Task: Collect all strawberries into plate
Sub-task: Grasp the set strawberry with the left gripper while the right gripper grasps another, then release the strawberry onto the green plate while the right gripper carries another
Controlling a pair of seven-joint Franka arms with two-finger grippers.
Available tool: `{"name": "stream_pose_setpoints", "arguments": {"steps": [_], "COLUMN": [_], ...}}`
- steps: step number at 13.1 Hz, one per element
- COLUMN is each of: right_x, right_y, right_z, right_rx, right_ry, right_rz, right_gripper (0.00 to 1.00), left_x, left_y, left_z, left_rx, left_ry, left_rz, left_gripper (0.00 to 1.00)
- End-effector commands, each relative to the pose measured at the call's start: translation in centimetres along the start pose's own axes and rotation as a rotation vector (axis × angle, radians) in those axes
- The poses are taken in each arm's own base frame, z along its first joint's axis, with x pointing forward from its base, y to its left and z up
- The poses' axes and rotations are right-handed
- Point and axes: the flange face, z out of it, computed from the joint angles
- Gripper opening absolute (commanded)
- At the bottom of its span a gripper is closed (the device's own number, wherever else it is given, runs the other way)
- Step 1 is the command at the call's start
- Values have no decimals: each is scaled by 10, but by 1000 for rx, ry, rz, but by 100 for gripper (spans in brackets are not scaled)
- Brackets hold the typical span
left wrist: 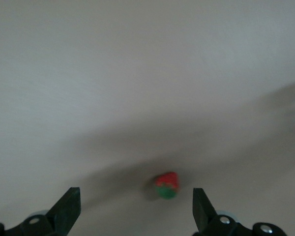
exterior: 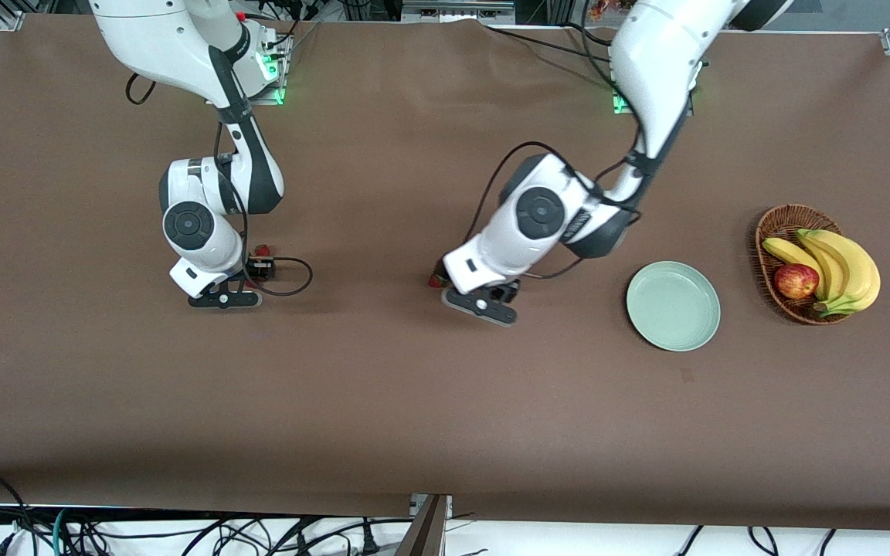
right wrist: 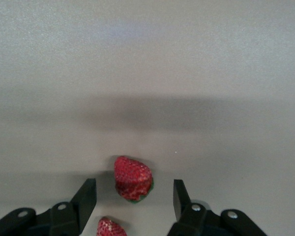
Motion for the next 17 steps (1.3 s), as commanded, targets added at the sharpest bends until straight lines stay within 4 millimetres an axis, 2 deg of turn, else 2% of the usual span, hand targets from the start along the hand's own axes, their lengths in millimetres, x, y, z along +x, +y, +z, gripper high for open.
{"name": "stream_pose_setpoints", "arguments": {"steps": [1, 3, 5, 7, 8, 9, 10, 11, 12, 14, 15, 16, 17], "right_x": [-7, -8, -7, -7, -8, -8, -7, -8, -8, -8, -8, -8, -7], "right_y": [4, 5, 4, 4, 4, 3, 4, 3, 3, 3, 1, 1, 0], "right_z": [-3, 2, 6, 10, 12, 12, 13, 15, 15, 15, 15, 13, 12], "right_rx": [22, 20, 17, 20, 29, 30, 29, 30, 30, 30, 30, 31, 33], "right_ry": [20, 30, 33, 33, 31, 29, 31, 28, 28, 28, 28, 31, 34], "right_rz": [-10, -11, -11, -6, 5, 7, 6, 9, 9, 9, 4, 4, 3], "right_gripper": [71, 69, 65, 61, 60, 57, 56, 54, 50, 34, 27, 20, 18], "left_x": [-6, -16, -21, -32, -34, -34, -35, -32, -27, -21, -21, -21, -18], "left_y": [19, 29, 29, 37, 37, 37, 36, 37, 31, 25, 25, 26, 23], "left_z": [30, 49, 62, 87, 91, 90, 92, 85, 82, 72, 72, 71, 65], "left_rx": [-7, 26, 55, 88, 100, 105, 112, 120, 121, 120, 120, 120, 121], "left_ry": [30, 34, 25, 5, 5, 7, 6, 21, 27, 38, 39, 40, 43], "left_rz": [-5, 24, 47, 97, 105, 106, 114, 126, 121, 109, 109, 107, 101], "left_gripper": [100, 100, 100, 82, 75, 74, 53, 33, 31, 30, 20, 4, 0]}}
